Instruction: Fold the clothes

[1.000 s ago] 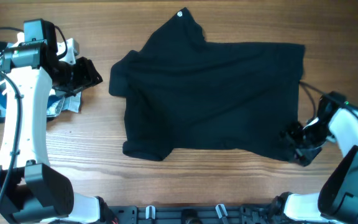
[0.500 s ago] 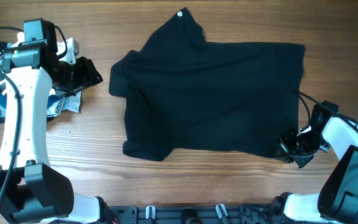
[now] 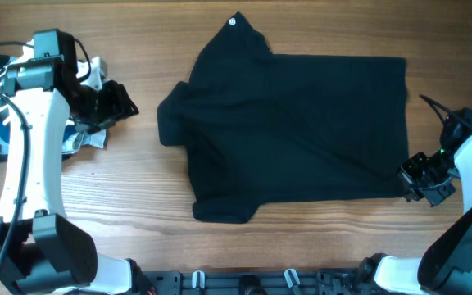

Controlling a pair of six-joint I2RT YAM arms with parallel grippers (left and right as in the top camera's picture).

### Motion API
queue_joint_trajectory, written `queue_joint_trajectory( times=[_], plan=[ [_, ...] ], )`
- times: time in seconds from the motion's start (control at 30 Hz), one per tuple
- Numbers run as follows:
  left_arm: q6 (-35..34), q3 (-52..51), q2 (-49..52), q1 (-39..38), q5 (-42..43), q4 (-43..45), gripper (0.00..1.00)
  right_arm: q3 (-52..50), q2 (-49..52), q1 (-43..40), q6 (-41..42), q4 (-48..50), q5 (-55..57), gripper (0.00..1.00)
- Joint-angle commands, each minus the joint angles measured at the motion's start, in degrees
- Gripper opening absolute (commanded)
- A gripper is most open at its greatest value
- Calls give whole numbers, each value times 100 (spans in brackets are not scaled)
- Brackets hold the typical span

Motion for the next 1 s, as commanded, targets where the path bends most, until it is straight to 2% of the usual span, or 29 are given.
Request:
queue_joint_trajectory(
  times=[0.0, 0.13, 0.27, 0.4, 0.63, 0.77, 0.83, 0.97],
  plan=[
    [68, -647, -2, -149, 516, -35, 58, 48, -66, -31, -109, 4, 157, 4],
    [70, -1480, -2, -549, 787, 155, 58, 48, -66, -31, -741, 236, -393, 5],
    [-33, -2118, -2, -1023, 1069, 424, 45, 48, -66, -31, -883, 328, -682, 6],
    [-470, -2592, -2, -1613, 1080, 669, 50, 46, -66, -31, -883, 341, -730, 6],
    [-1355, -3254, 0, -2490, 1071, 1283, 68, 48, -66, -31, -879, 348, -730, 6],
    [-1788, -3571, 20, -2747, 1060, 1665, 71, 48, -66, -31, -883, 350, -726, 6],
    [-1963, -3738, 52, -2800, 1062, 1825, 68, 46, -66, -31, -881, 354, -728, 6],
    [-2044, -3971, 96, -2809, 1062, 1932, 51, 48, -66, -31, -881, 374, -726, 6]
  ],
)
